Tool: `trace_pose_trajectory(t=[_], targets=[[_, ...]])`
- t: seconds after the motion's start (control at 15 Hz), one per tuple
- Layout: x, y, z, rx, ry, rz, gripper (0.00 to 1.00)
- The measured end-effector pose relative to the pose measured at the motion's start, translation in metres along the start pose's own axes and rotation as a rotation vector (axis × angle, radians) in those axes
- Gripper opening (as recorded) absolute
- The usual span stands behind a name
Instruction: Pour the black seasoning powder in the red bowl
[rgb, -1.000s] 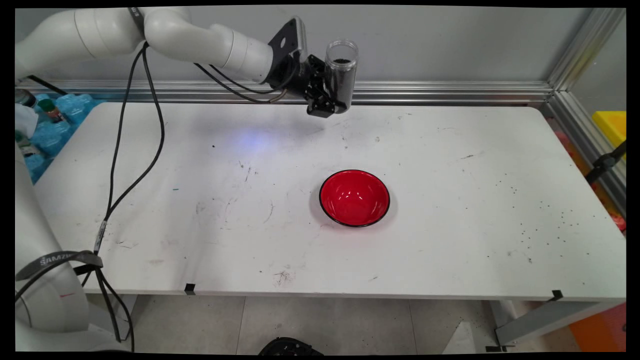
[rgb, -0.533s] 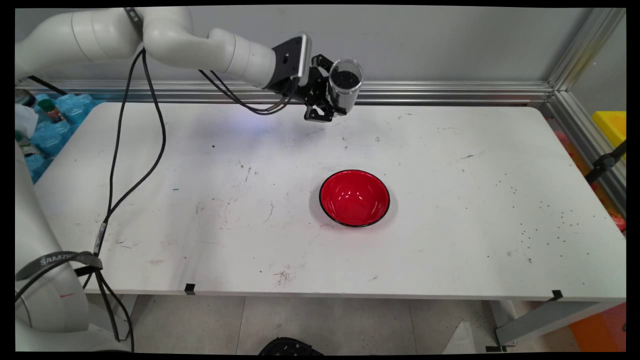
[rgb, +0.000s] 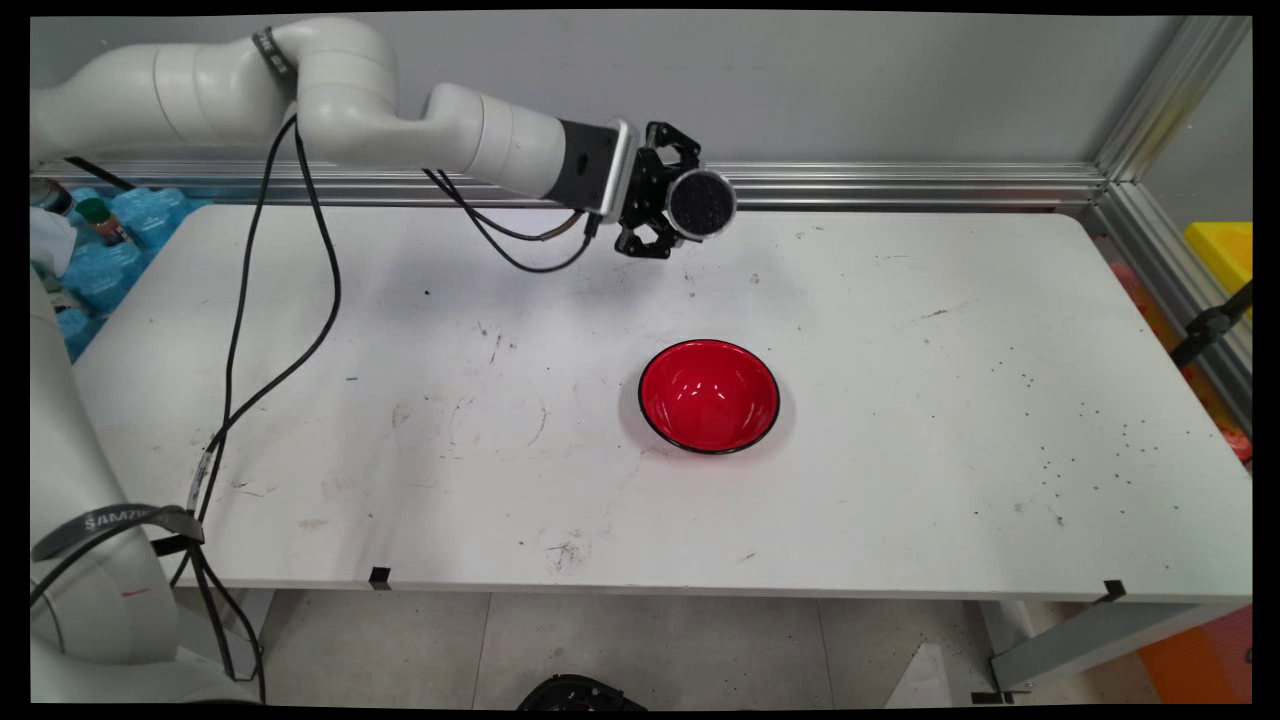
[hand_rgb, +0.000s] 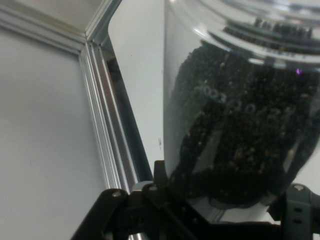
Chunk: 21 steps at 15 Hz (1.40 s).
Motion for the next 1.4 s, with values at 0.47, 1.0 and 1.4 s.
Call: trace_pose_trajectory(t=[0.47,1.0,1.4], targets=[[0.01,0.022,0.008,0.024,-0.004,0.167,0.0],[0.019,0.051,0.014,0.037,-0.018,0.357,0.0],[0.027,0.065,0.018,0.039,-0.05,0.439,0.0]])
